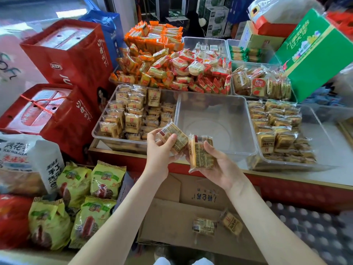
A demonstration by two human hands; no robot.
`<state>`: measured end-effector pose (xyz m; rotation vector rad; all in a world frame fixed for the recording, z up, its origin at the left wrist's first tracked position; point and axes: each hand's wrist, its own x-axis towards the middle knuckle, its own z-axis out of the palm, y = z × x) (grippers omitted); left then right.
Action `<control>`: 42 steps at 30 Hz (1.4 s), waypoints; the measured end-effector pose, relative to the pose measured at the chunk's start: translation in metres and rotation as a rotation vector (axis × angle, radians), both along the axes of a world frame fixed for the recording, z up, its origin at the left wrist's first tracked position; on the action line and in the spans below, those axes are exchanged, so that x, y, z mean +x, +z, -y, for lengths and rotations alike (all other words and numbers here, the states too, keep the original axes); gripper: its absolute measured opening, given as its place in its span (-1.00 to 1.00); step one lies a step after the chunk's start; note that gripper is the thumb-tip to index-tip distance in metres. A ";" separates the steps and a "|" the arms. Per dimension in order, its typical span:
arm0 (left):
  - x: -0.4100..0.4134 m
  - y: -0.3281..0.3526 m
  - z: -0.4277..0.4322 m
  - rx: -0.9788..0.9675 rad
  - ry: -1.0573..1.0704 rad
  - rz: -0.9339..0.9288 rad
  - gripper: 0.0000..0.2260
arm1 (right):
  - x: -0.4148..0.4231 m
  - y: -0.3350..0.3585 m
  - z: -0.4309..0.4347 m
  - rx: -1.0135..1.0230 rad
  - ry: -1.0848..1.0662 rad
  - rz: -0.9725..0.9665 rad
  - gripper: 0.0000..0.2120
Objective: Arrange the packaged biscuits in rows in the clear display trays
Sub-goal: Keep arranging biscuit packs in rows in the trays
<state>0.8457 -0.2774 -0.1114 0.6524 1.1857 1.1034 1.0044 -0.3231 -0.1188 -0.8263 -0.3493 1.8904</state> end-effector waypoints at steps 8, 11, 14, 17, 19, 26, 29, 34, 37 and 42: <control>-0.002 0.002 -0.008 -0.015 0.015 0.096 -0.66 | 0.024 -0.009 -0.001 0.039 -0.144 -0.115 -0.50; -0.007 -0.001 -0.012 -0.040 -0.011 0.155 -0.60 | 0.029 -0.005 -0.002 0.028 -0.207 -0.098 -0.57; -0.011 -0.002 -0.018 -0.090 -0.082 0.170 -0.55 | 0.032 -0.001 -0.003 0.043 -0.199 -0.061 -0.53; -0.015 -0.004 -0.024 -0.046 -0.181 0.068 -0.56 | 0.032 0.004 -0.006 0.087 -0.154 -0.048 -0.60; -0.019 -0.004 -0.028 0.026 -0.212 -0.033 -0.61 | 0.034 0.010 -0.010 0.214 -0.061 0.071 -0.69; -0.033 -0.002 -0.050 0.416 -0.210 -0.432 -0.66 | 0.048 0.014 -0.039 0.684 -0.001 1.036 -0.42; -0.035 -0.007 -0.063 0.428 -0.163 -0.482 -0.64 | 0.051 0.004 -0.066 0.846 -0.002 1.363 -0.41; -0.035 -0.026 -0.094 0.395 -0.050 -0.490 -0.67 | 0.043 -0.035 -0.144 0.301 -0.133 1.339 -0.39; -0.034 -0.046 -0.116 0.337 -0.023 -0.420 -0.70 | 0.042 -0.088 -0.210 -0.027 -0.233 1.142 -0.30; -0.039 -0.071 -0.134 0.289 -0.025 -0.403 -0.74 | 0.027 -0.144 -0.291 -0.224 -0.343 1.260 -0.25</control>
